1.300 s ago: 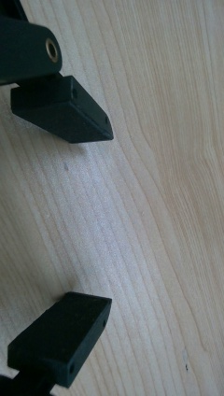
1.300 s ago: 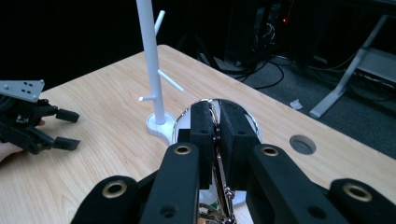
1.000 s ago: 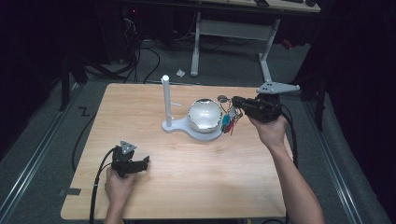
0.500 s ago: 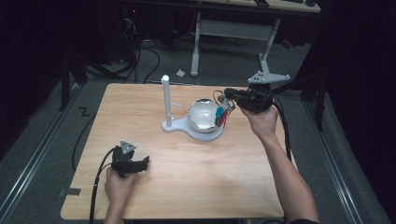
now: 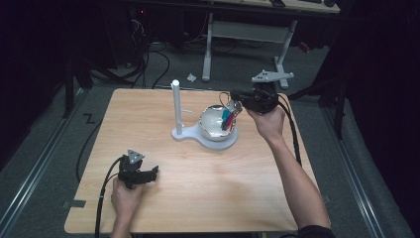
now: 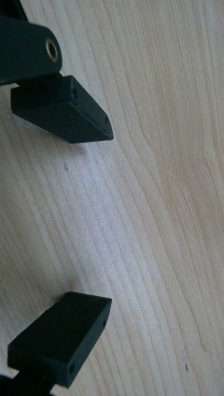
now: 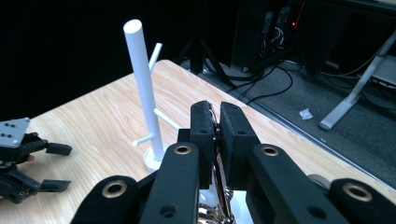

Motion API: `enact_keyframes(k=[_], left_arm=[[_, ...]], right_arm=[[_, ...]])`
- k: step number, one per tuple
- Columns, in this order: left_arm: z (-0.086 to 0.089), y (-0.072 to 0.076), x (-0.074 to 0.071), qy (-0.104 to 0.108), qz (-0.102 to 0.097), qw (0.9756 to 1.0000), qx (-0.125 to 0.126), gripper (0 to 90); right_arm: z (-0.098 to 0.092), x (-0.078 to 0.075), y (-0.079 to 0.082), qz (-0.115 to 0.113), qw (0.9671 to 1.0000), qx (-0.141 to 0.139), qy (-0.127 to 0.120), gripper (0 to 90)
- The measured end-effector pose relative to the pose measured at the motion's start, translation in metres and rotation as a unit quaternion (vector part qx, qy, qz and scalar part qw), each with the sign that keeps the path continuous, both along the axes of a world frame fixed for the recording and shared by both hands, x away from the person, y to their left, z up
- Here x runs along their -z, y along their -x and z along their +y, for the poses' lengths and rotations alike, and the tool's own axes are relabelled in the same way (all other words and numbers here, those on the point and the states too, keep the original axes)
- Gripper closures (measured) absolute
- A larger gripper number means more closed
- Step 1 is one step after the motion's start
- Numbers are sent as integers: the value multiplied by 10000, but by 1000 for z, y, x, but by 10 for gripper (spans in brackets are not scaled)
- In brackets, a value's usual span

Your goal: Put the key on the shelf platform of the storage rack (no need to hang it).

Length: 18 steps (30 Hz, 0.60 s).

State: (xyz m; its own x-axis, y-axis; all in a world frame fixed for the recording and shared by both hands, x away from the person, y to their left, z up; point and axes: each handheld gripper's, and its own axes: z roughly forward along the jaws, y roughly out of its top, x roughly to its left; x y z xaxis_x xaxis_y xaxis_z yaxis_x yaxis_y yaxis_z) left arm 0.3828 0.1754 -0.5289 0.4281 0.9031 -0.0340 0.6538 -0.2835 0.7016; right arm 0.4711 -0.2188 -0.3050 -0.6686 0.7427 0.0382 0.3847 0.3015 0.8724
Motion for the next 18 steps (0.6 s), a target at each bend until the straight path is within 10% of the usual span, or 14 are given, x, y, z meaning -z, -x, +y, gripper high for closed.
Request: enact_keyframes(k=[18], left_arm=[[0, 0, 0, -7, 3, 10000, 6, 170]], right_arm=[[17, 33, -24, 223, 9994, 122, 229, 851]])
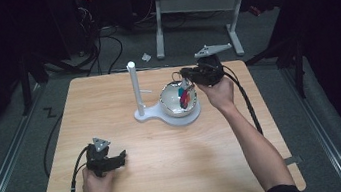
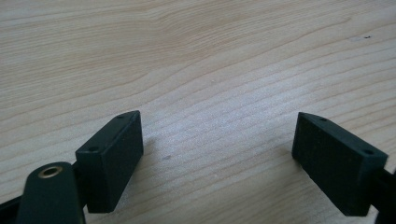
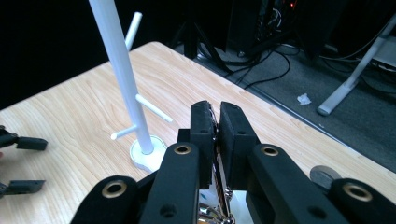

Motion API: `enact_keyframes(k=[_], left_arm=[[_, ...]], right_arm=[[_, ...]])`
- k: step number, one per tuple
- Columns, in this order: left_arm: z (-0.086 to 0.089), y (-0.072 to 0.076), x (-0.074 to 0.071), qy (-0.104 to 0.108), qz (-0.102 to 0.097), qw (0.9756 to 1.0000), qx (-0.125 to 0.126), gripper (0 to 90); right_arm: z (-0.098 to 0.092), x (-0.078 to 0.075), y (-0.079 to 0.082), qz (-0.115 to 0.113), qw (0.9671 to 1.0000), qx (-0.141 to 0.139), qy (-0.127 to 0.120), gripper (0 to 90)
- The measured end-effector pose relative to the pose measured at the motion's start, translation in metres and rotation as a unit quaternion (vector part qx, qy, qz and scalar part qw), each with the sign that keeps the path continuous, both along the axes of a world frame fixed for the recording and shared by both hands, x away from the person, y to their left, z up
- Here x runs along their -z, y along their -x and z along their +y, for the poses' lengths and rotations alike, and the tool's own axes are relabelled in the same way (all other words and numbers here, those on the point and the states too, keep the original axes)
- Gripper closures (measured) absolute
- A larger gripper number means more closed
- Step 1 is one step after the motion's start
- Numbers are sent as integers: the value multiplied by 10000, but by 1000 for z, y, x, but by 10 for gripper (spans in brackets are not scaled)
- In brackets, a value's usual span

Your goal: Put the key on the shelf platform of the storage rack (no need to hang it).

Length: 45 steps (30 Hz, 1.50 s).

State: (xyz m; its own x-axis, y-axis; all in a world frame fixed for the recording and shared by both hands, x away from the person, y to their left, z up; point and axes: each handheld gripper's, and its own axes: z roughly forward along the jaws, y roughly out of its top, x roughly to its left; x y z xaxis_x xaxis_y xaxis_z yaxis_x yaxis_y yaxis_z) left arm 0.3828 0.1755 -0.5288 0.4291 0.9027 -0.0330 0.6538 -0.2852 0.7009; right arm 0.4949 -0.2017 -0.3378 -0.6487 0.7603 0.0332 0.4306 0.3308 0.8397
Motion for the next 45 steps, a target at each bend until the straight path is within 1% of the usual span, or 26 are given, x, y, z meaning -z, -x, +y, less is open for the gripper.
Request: enact_keyframes(k=[8, 14, 16, 27, 30, 34, 37, 39, 43, 45], left_arm=[[0, 0, 0, 9, -6, 10000, -10, 169], [0, 0, 0, 8, -7, 10000, -9, 170], [0, 0, 0, 8, -8, 10000, -9, 169], [0, 0, 0, 13, -9, 10000, -11, 169], [0, 0, 0, 13, -9, 10000, -11, 169], [0, 0, 0, 13, -9, 10000, -11, 169], [0, 0, 0, 11, -7, 10000, -10, 170], [0, 0, 0, 12, -3, 10000, -6, 169], [0, 0, 0, 11, -2, 10000, -6, 169], [0, 0, 0, 11, -8, 10000, -10, 169]], right_arm=[[2, 14, -6, 133, 9999, 66, -6, 851], [0, 24, -10, 178, 9998, 130, -27, 850], [-1, 27, -10, 186, 9997, 145, -71, 850], [0, 46, -12, 304, 9994, 156, -36, 850], [1, 50, -13, 297, 9995, 131, -10, 850], [3, 56, -14, 340, 9993, 131, 59, 850], [5, 61, -15, 397, 9991, 144, 65, 849], [5, 64, -16, 387, 9991, 133, 101, 849], [5, 69, -17, 402, 9990, 146, 113, 849], [5, 72, -17, 433, 9989, 153, 79, 848]])
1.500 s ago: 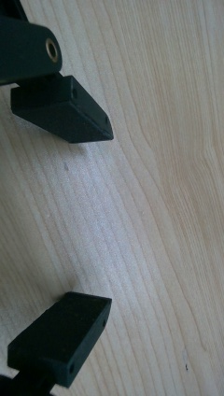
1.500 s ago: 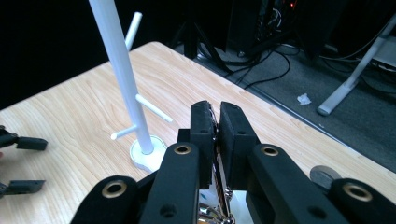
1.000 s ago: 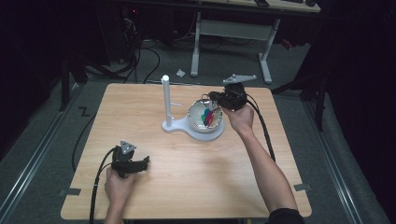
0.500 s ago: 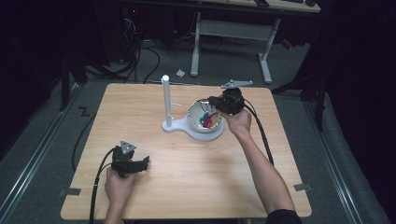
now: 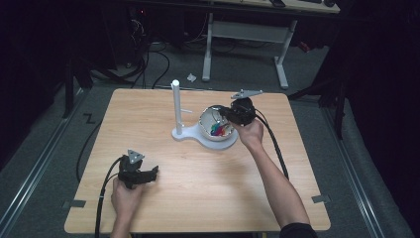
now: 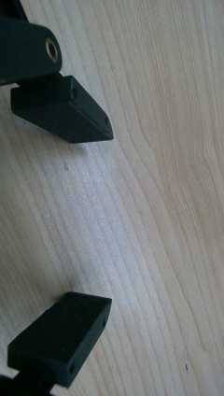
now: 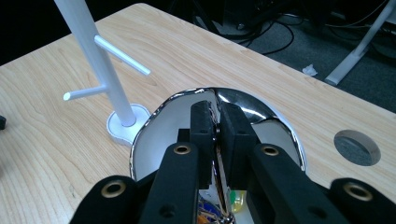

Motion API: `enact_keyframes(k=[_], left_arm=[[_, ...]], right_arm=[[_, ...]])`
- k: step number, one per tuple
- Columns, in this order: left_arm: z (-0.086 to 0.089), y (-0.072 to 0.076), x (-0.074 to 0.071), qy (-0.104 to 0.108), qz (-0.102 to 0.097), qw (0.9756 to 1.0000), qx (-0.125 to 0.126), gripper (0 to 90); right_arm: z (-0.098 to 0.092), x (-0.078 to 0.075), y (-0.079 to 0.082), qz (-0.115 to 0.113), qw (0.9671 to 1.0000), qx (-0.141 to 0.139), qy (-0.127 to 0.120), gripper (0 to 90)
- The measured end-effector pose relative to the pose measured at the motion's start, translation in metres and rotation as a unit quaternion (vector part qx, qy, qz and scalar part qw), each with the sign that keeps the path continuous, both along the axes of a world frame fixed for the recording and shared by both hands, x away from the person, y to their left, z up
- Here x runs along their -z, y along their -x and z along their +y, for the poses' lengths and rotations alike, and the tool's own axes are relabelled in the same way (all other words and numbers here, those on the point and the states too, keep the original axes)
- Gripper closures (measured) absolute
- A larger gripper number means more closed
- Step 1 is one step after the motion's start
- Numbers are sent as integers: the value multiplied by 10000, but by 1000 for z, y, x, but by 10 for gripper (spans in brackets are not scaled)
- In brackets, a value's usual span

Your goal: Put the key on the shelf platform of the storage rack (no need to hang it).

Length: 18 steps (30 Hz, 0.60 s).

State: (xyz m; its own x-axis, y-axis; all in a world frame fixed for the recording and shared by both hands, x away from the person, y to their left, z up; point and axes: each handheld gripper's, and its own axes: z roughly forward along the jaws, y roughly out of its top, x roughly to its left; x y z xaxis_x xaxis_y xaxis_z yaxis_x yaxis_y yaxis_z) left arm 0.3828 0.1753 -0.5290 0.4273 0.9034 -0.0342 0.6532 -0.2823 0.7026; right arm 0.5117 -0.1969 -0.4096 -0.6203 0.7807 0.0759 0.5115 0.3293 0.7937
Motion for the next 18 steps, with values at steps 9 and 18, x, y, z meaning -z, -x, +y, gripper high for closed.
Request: enact_keyframes(k=[9, 18], left_arm=[[0, 0, 0, 0, 0, 10000, 1, 169], [0, 0, 0, 0, -1, 10000, -1, 169]], right_arm=[[2, 13, 0, 147, 9999, -54, 32, 846], [1, 17, 0, 295, 9994, -89, -127, 752]])
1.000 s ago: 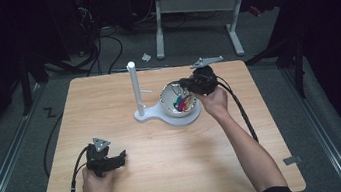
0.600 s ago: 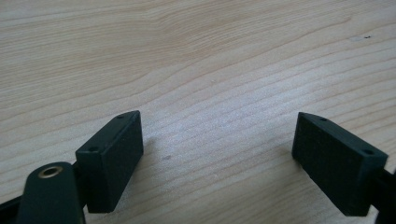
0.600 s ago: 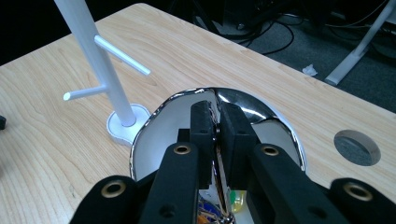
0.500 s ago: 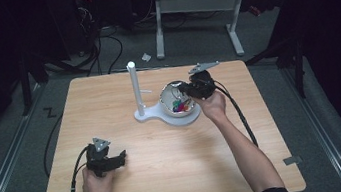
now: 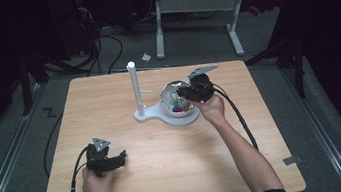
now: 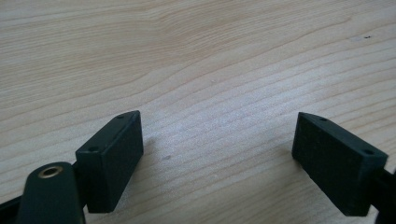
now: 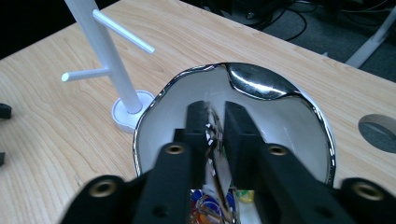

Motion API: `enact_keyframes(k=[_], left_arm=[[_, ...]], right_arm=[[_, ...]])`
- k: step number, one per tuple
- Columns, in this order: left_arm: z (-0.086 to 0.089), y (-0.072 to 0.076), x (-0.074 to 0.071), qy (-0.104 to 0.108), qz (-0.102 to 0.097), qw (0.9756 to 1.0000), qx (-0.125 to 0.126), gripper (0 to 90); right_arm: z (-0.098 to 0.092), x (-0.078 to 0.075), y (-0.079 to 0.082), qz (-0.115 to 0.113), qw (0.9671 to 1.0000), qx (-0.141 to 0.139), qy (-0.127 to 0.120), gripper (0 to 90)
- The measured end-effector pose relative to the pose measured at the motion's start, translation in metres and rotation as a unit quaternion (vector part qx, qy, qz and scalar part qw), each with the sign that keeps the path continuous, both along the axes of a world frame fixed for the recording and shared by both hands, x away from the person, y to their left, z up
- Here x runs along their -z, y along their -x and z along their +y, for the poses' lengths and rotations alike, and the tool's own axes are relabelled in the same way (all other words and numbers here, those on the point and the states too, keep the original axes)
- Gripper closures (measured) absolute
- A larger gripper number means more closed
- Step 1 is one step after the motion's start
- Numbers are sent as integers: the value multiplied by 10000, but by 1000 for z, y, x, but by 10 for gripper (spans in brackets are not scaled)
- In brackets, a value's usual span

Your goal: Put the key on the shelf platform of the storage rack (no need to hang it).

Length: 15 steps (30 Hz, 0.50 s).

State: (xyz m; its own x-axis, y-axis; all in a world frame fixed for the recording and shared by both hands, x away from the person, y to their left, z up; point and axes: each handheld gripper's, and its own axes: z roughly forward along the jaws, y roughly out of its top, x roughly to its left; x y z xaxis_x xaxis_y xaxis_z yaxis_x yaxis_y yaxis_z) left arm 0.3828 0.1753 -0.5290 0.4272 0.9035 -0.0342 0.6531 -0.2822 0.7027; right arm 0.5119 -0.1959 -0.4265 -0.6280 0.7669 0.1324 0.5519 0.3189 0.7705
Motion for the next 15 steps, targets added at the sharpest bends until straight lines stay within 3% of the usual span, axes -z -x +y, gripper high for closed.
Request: enact_keyframes(k=[8, 15], left_arm=[[0, 0, 0, -1, -2, 10000, -3, 169], [0, 0, 0, -2, -1, 10000, -2, 169]], right_arm=[[-4, -2, 4, 88, 9997, -93, -201, 616], [-16, -3, 12, 132, 9993, 46, -357, 548]])
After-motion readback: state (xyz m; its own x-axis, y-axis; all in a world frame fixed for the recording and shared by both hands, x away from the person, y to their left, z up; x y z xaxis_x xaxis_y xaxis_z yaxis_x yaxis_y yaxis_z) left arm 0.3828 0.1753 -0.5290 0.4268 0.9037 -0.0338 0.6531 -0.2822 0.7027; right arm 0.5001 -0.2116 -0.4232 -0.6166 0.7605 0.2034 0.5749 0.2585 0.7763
